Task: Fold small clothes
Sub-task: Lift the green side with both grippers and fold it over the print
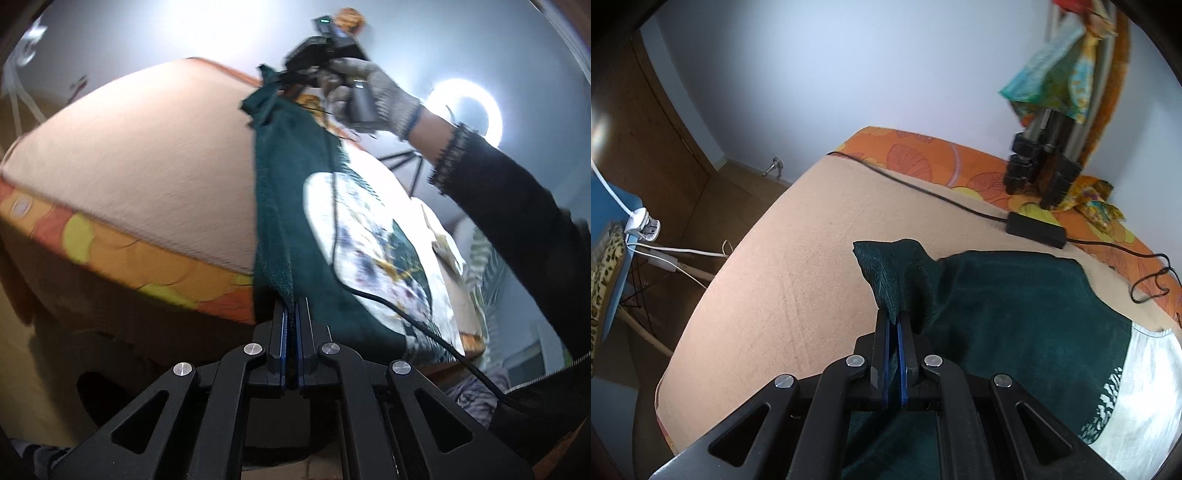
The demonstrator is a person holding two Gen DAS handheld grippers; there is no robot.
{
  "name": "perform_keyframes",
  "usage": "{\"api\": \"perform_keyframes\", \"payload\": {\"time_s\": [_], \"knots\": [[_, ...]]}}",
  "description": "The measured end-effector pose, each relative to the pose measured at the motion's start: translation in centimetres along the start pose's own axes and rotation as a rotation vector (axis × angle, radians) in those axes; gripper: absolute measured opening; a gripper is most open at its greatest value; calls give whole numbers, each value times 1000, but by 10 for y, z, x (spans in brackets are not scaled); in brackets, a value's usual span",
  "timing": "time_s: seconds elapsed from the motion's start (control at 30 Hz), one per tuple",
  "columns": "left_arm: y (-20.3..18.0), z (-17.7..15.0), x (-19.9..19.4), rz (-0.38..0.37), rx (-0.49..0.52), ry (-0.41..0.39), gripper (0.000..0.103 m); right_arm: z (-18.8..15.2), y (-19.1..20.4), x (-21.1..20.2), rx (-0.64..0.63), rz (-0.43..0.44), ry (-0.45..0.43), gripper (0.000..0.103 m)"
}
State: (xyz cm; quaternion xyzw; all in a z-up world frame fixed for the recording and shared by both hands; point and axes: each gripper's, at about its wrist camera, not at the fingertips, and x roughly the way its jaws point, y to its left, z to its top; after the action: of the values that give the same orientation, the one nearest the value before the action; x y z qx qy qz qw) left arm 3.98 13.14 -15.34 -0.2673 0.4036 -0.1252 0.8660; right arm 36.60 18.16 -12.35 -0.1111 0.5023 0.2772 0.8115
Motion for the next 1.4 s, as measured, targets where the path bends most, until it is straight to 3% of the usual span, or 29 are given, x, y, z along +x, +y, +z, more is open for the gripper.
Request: {"api": "perform_keyframes", "payload": {"time_s": [0.3,0.5,0.9,0.97,1.0,1.03,1.07,1.13,1.27,1.4], "knots": [[-54,-1,29,-65,193,82,2,-28,-81,-41,117,-13,-79,1],[-80,-11,55,-106,259,152,2,-54,-138,-42,207,-54,-65,1],[-105,-23,75,-126,319,224,2,-69,-164,-29,219,-75,-30,2],[-107,-25,76,-125,327,235,2,-70,-166,-28,223,-106,-13,6],[-110,-26,77,-128,335,246,4,-70,-169,-28,232,-122,2,13],[-113,-28,77,-129,343,249,6,-71,-172,-29,242,-143,8,36],[-115,-29,77,-141,350,252,13,-72,-175,-32,248,-168,2,50],[-119,-31,74,-166,358,252,25,-75,-179,-42,247,-202,-22,50],[-125,-34,61,-188,386,230,27,-85,-164,-64,182,-132,-78,43],[-112,-29,41,-135,351,159,27,-98,-123,-75,52,61,-100,35]]}}
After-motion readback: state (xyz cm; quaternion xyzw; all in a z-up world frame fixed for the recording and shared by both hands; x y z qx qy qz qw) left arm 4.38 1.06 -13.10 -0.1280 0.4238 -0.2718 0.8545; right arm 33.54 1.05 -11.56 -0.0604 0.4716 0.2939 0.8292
